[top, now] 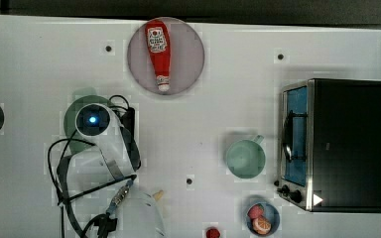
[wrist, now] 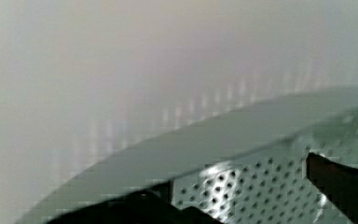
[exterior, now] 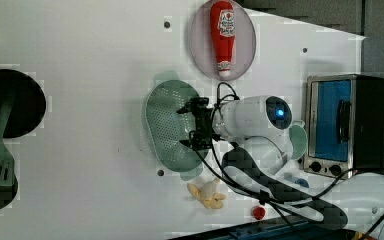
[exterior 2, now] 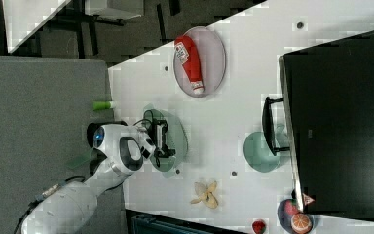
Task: Drag strainer left to right.
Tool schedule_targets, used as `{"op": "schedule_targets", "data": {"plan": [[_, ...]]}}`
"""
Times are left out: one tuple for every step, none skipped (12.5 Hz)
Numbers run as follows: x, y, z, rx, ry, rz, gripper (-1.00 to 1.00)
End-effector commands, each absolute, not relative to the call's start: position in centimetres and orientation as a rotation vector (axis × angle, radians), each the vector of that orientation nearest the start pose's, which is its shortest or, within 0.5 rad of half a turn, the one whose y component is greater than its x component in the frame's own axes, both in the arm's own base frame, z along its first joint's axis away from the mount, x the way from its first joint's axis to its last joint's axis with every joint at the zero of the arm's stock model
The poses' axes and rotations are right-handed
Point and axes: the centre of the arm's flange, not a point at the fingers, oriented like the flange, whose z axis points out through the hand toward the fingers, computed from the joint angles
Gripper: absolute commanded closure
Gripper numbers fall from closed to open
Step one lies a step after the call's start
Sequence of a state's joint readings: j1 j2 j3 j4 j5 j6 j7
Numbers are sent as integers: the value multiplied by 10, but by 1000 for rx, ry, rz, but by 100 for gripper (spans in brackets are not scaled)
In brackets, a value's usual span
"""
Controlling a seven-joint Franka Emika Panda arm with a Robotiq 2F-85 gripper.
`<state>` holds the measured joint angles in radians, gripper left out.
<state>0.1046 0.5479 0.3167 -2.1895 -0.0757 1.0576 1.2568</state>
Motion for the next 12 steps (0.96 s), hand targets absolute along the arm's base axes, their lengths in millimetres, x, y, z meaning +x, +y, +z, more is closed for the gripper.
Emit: {"op": "schedule_targets", "data": {"plan": [[488,203,153,-2170,2314,169,-100],[486,190,154,-2174,2323,158,-100],[485,176,155,-2187,2323,150,-100],[484,162,155,-2206,2315,142,-100],[484,147,154,-2221,2309,134,-100],[484,131,154,-2226,2312,126,-100],[486,115,155,-2224,2316,114,-100],[488,99,155,-2223,2320,102,-100],[489,83,154,-2229,2323,94,-100],[490,66,153,-2245,2316,90,-100],[492,51,152,-2267,2301,84,-100],[493,35,152,-2283,2291,78,-100]]}}
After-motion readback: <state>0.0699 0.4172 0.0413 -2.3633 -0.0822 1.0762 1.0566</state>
